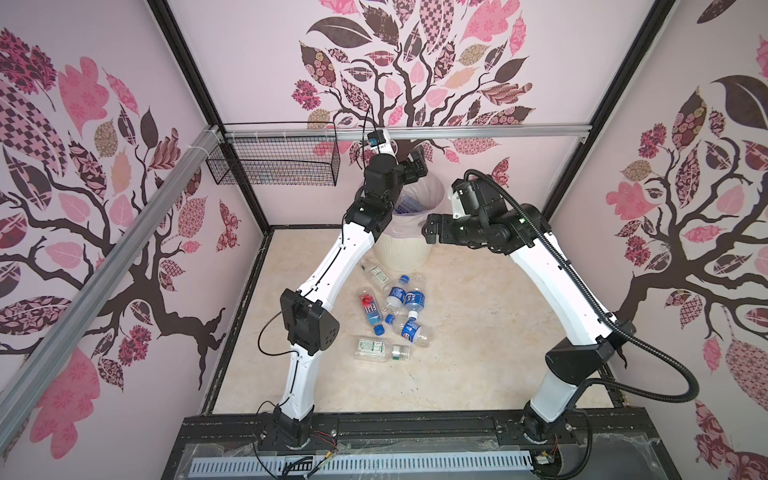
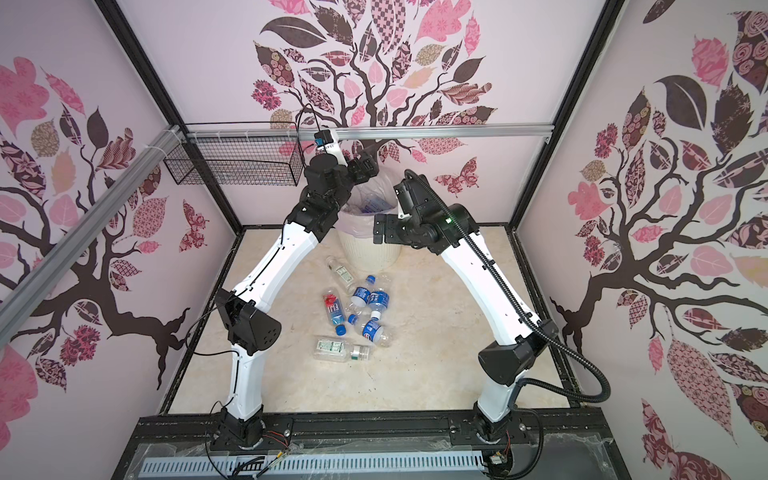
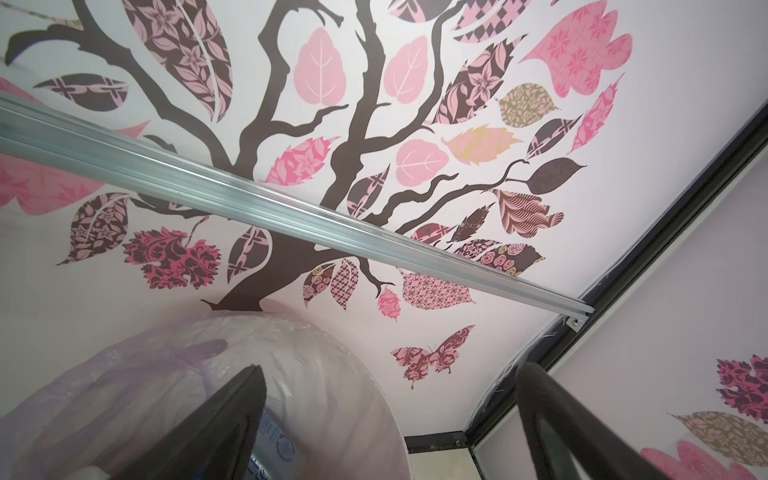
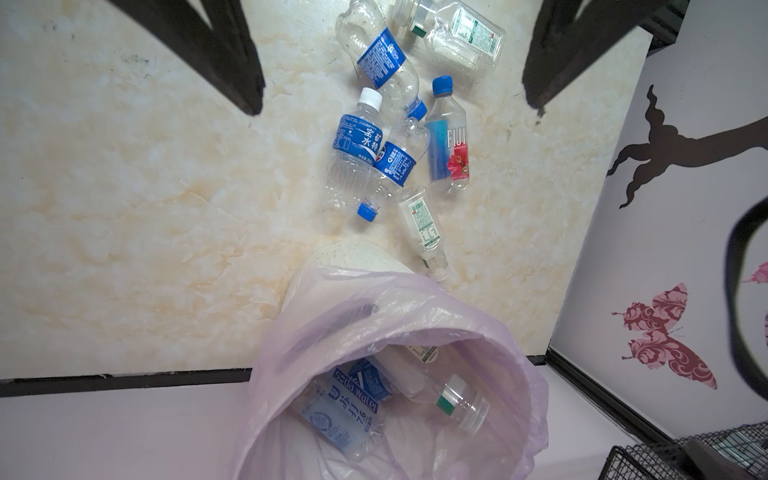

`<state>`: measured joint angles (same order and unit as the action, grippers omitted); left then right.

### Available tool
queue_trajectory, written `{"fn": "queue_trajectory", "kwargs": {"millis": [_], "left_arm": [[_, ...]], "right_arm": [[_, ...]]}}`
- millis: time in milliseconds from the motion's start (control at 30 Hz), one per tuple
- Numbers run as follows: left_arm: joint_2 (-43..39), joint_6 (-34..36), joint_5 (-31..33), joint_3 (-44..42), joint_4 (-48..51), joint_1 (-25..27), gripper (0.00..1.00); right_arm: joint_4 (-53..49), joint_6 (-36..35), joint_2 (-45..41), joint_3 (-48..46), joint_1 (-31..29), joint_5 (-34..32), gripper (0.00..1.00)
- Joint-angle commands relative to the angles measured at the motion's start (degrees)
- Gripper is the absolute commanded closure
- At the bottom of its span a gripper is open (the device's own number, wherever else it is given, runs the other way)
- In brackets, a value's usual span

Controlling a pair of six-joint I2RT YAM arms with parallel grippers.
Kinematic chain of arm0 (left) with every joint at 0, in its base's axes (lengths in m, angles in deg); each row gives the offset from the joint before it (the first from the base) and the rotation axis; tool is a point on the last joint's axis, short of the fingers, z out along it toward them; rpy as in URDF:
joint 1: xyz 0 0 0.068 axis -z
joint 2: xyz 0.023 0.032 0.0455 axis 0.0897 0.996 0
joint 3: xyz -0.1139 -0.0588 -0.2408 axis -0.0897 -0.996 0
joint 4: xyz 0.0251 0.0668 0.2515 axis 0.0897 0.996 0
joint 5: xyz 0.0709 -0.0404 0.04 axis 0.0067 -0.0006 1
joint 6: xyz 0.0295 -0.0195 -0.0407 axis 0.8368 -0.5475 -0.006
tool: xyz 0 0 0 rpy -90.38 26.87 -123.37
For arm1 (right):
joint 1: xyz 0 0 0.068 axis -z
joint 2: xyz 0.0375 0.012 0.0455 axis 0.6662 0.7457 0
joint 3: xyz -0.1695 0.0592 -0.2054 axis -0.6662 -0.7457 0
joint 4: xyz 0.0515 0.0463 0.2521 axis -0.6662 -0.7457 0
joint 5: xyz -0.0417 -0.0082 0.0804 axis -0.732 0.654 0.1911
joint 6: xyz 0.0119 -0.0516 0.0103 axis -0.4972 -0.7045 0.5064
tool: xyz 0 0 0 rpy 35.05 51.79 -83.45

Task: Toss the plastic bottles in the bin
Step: 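Open the left gripper above the bin to drop the tea bottle, then lower the right gripper onto a blue-label water bottle while the left returns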

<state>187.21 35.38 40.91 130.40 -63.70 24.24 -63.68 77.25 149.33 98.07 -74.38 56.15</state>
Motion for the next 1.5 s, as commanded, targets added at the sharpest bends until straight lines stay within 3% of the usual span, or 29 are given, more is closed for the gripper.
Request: {"fn": "queue_trajectory", "kwargs": {"millis": [0, 433, 1033, 1233, 1467], "left_arm": [[-3.4, 0.6, -0.6, 0.0, 0.6, -0.2, 0.03], [-11.9, 2.2, -0.7, -11.0, 2.5, -0.1, 0.03], [-36.1, 5.2, 0.5, -46.7, 8.0, -0.6, 0.03], [-43.0, 3.5, 1.0, -57.8, 12.9, -0.7, 0.03], [-47.3, -0.1, -0.4, -66.3, 18.7, -0.8, 0.03]], "right_arm": [[3.4, 1.6, -5.3, -4.6, -0.2, 0.0, 0.01], [6.9, 2.7, -8.2, -13.4, -0.2, 1.8, 0.0], [19.5, 7.2, -14.8, -45.1, -0.4, 4.9, 0.0], [26.0, 11.5, -11.6, -51.9, -1.6, 6.4, 0.01], [30.1, 15.4, -1.3, -49.3, -3.0, 8.7, 0.01]]}}
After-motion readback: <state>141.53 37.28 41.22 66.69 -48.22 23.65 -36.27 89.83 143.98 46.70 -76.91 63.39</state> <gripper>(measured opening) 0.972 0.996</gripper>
